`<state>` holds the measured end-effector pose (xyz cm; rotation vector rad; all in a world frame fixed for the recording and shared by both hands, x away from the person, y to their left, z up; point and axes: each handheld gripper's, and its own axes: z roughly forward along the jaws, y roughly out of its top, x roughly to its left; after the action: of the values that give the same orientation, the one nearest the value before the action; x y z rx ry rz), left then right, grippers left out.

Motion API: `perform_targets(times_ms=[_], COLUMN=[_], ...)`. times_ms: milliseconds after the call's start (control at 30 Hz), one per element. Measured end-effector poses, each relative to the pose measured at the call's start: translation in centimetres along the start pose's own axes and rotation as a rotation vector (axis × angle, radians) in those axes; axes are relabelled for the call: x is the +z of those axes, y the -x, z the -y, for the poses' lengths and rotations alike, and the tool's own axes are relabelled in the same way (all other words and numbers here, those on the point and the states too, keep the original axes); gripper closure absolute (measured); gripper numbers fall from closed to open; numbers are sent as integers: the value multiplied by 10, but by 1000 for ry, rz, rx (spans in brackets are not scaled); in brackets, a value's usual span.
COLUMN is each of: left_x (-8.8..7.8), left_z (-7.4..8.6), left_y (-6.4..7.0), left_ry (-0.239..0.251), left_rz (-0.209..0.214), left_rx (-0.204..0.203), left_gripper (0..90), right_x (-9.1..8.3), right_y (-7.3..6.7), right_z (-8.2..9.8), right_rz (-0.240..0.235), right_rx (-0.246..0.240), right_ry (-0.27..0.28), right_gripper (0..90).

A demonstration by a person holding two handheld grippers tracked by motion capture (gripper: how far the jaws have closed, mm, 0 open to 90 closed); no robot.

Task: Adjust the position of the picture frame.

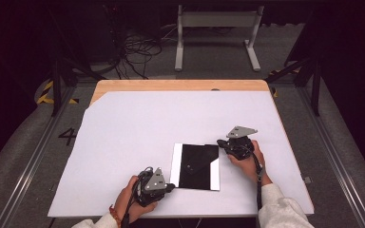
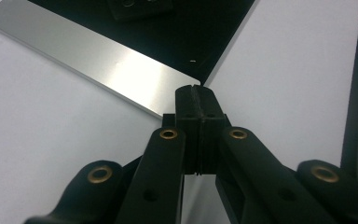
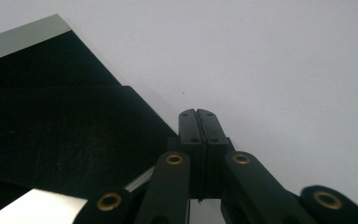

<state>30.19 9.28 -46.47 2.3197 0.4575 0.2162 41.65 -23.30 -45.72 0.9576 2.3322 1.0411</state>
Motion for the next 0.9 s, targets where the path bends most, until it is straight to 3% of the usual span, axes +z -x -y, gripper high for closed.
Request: perform_targets(times_ms=[100,300,400,467,667,800,900], left_x=[0,1,1,2,2,1,1], left_z=[0,-1,-1,-1,-2,-3,-3], left_y=[-1,-4,-5,-6,-6,-6,-8], left_ry=[-6,1,3,10,-2,-17,-17], left_rz=[-2,-9,-12,-10,-23,-53,-46], left_rx=[6,-6,-10,-19,-12,4,-4], left_gripper=[899,899,899,899,899,899,899], right_x=[1,4,3,2,0,-5,-9], right_y=[0,6,6,7,8,5,5], right_z=[-2,-5,-7,-7,-6,-6,-2], right_rz=[8,-22,-26,-35,-43,-44,-54], right_rx=[-6,-6,-67,-74,-58,-89,-91], right_ry=[-1,-33,-70,-77,-78,-109,-106], right_gripper=[900,900,900,900,900,900,900])
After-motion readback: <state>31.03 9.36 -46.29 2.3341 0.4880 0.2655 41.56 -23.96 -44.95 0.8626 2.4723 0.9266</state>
